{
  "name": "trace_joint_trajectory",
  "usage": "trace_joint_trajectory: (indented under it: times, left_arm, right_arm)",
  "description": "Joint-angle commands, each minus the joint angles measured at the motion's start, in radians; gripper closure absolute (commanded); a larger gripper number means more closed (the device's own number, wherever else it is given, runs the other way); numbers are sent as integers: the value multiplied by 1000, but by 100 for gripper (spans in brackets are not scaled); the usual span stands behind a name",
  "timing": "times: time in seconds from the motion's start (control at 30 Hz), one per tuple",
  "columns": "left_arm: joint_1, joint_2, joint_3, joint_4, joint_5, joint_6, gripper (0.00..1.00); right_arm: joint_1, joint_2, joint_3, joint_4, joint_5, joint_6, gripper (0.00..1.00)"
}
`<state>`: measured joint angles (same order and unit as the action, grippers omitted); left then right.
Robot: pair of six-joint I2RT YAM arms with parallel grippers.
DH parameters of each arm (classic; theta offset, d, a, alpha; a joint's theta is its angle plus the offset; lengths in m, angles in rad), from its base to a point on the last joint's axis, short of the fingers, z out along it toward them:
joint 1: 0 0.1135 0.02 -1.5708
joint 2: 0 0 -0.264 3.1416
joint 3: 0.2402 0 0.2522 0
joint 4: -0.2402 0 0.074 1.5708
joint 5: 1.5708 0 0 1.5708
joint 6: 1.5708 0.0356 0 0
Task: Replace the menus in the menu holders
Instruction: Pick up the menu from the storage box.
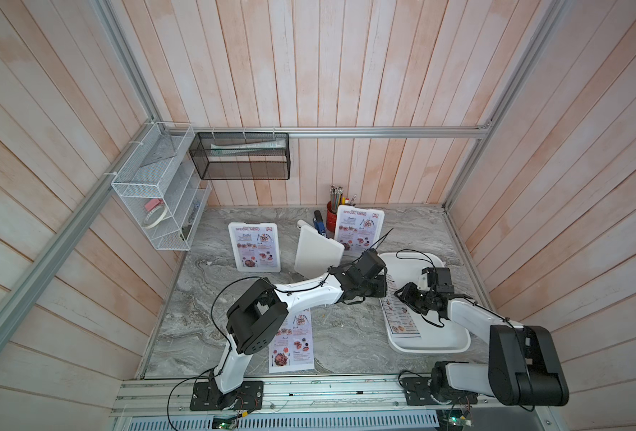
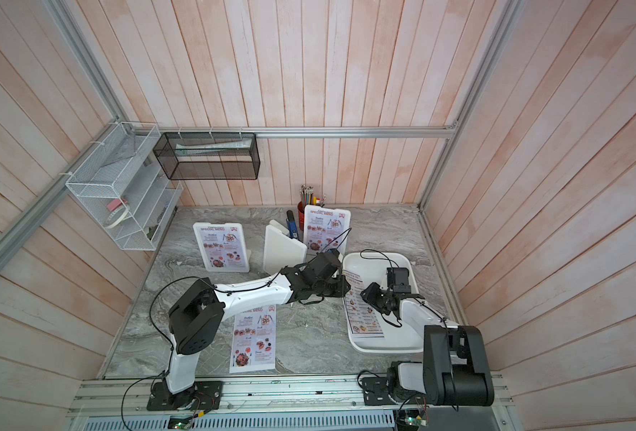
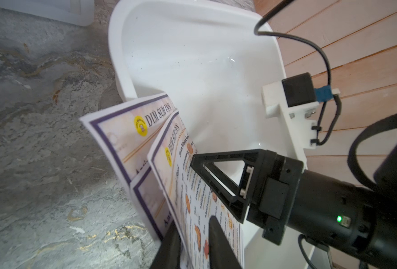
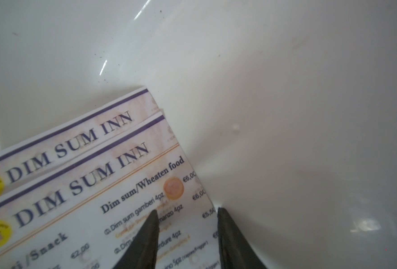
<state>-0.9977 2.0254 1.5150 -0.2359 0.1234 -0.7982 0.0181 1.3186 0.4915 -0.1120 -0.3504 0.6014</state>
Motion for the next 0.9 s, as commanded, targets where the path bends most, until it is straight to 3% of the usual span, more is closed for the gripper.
trace_joint_trajectory:
  times: [0.0, 0.4, 0.87]
  left_arm:
    - [5, 22, 29, 6, 0, 5, 81]
    - [8, 23, 29, 12, 19, 8, 100]
    - [7, -73, 41, 39, 65, 76, 100]
  right_arm:
    - [7, 28, -19, -74, 5, 0, 57]
    - [6, 18, -7, -94, 27, -11, 52]
    - [-76, -120, 123, -273, 92, -98, 43]
